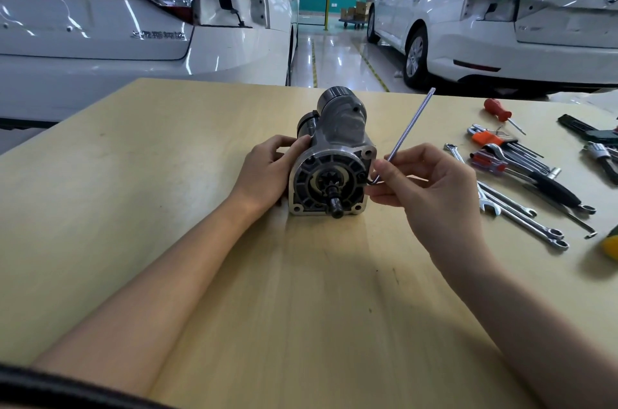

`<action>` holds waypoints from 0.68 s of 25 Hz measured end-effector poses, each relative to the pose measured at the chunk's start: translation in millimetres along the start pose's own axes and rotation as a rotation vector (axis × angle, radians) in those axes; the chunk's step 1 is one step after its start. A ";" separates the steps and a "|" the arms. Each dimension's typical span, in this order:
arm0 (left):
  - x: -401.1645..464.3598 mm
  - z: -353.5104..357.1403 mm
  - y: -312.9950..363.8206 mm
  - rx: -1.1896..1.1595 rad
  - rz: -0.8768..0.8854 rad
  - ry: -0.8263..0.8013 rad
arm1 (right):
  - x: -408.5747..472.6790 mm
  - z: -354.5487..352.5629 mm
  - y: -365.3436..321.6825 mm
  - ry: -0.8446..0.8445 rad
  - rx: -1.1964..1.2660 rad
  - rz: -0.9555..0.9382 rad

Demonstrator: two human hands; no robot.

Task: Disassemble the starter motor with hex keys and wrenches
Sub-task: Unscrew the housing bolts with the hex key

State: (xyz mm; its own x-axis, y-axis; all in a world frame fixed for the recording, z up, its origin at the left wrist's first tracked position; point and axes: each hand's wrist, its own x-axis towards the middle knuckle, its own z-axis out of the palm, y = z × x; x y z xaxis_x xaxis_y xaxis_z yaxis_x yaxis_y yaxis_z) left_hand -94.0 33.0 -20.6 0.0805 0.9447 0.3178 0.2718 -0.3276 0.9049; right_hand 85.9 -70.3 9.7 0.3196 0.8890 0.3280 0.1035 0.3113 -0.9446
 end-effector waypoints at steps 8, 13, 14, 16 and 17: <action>-0.4 -0.1 0.7 0.000 0.001 -0.019 | -3.6 4.9 10.8 -0.036 -0.472 -0.487; -0.4 -0.7 1.0 -0.007 0.015 -0.029 | -4.5 6.5 17.8 -0.177 -0.771 -0.764; -0.3 -0.5 1.3 -0.005 0.018 -0.033 | -4.1 5.8 17.9 -0.191 -0.795 -0.782; 0.0 -0.7 1.5 0.002 0.016 -0.028 | -3.2 5.2 17.0 -0.192 -0.798 -0.802; 0.4 -1.0 1.3 0.005 0.012 -0.026 | -3.2 5.7 16.3 -0.177 -0.770 -0.794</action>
State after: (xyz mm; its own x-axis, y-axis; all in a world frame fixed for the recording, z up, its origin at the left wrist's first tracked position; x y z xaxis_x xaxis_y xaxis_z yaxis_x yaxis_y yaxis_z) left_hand -94.6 32.9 -19.0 0.1083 0.9409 0.3208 0.2755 -0.3385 0.8997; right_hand 81.2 -66.2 -6.7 -0.2281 0.5851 0.7783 0.7936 0.5748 -0.1996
